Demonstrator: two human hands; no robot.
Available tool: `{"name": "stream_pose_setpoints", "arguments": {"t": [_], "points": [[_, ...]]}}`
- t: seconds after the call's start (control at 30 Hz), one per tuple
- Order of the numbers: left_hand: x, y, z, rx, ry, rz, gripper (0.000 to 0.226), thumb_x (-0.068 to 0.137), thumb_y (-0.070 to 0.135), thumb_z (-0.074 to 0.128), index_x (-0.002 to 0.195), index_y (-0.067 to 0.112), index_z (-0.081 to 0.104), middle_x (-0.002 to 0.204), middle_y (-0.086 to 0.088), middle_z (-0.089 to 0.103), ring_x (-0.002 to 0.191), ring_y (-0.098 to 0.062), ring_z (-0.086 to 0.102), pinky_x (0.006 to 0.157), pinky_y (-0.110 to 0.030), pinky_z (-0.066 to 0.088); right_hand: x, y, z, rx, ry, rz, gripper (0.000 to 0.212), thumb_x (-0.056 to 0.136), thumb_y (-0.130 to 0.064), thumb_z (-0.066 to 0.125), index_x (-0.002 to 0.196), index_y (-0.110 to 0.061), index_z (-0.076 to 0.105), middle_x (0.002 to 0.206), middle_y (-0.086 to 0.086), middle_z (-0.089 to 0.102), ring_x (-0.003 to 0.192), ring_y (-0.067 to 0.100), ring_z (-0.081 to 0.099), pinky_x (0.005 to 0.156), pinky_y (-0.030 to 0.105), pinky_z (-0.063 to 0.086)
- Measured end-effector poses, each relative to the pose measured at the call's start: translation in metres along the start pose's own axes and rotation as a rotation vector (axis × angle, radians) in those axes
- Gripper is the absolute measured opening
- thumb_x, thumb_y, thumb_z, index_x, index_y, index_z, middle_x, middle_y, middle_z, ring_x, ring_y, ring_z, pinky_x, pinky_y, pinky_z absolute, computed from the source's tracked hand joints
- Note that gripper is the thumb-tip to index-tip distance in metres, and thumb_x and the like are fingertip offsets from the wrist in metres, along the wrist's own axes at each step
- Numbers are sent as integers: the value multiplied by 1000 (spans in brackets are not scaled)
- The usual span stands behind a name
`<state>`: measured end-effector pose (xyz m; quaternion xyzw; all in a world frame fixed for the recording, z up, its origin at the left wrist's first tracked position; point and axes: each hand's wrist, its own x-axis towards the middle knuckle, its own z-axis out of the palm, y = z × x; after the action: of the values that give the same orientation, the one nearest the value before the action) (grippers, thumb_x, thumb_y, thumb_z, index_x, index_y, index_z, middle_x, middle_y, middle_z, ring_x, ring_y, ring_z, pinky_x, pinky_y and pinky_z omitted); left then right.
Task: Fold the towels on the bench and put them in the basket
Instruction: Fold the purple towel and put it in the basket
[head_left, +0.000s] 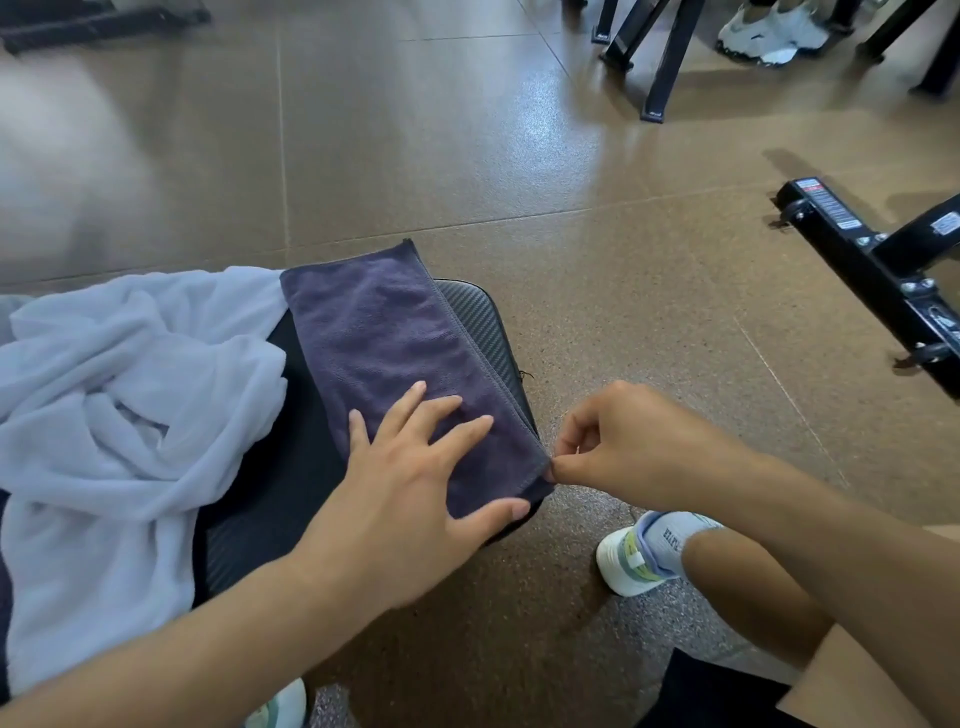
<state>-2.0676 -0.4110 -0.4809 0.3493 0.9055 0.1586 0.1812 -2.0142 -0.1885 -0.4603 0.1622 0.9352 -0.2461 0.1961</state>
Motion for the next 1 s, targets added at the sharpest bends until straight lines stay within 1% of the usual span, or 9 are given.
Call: {"name": "stream_pose_setpoints", "arguments": {"t": [0.13,0.27,0.4,0.5,0.6,0.7,0.8,0.87,1.0], "points": [[0,-2,10,229,-59,108,86,78,86,6,156,49,-3,169,11,-13,147,-11,-36,118,-62,-18,0,2,0,16,-24,3,22,79,-55,75,76,-34,72,63,-13,68,62,4,61,61,29,47],[0,-6,17,275,-77,156,81,83,83,8,152,49,-19,164,10,-30,143,-13,-44,118,-59,-21,2,5,2,87,-30,20,38,92,-64,53,83,-31,70,72,-8,71,67,11,67,74,41,59],[2,-10,24,263,-48,180,82,86,81,14,155,48,-16,165,8,-29,146,-16,-40,120,-58,-19,-3,-2,7,120,1,40,54,69,-84,56,78,-32,69,67,-11,69,64,7,64,67,37,55],[1,-10,26,279,-63,174,86,86,83,16,154,46,-21,164,9,-31,145,-15,-42,119,-56,-20,-4,-5,13,79,28,36,39,76,-70,69,78,-32,69,67,-12,68,66,6,63,69,35,54],[1,-6,19,249,-87,140,94,80,88,11,150,42,-34,160,12,-39,141,-11,-46,121,-54,-20,-4,-8,14,159,38,-9,27,86,-53,69,75,-29,71,67,-11,71,63,4,63,66,34,55],[5,-6,3,156,-76,158,90,82,86,7,154,42,-23,162,18,-31,142,-1,-42,122,-49,-19,-6,-14,13,307,-20,-39,28,94,-40,66,74,-22,72,62,-8,68,52,1,57,49,18,43],[12,-12,-5,94,-15,175,78,87,79,-3,158,45,-1,165,22,-13,145,5,-31,124,-47,-14,-10,-18,12,541,-109,3,28,100,-30,61,79,-15,70,63,-4,61,55,13,53,42,22,38],[14,-17,-5,64,31,138,77,88,77,-8,158,46,0,166,21,-11,147,5,-29,126,-47,-10,-11,-19,10,649,-163,32,27,102,-27,58,85,-11,70,65,-1,59,55,13,50,42,23,35],[20,-23,-5,125,112,108,67,96,60,4,160,40,5,168,15,-3,152,-3,-20,127,-48,-2,-13,-21,6,785,-244,54,25,102,-27,56,86,-11,66,63,-3,57,52,10,48,43,23,31]]}}
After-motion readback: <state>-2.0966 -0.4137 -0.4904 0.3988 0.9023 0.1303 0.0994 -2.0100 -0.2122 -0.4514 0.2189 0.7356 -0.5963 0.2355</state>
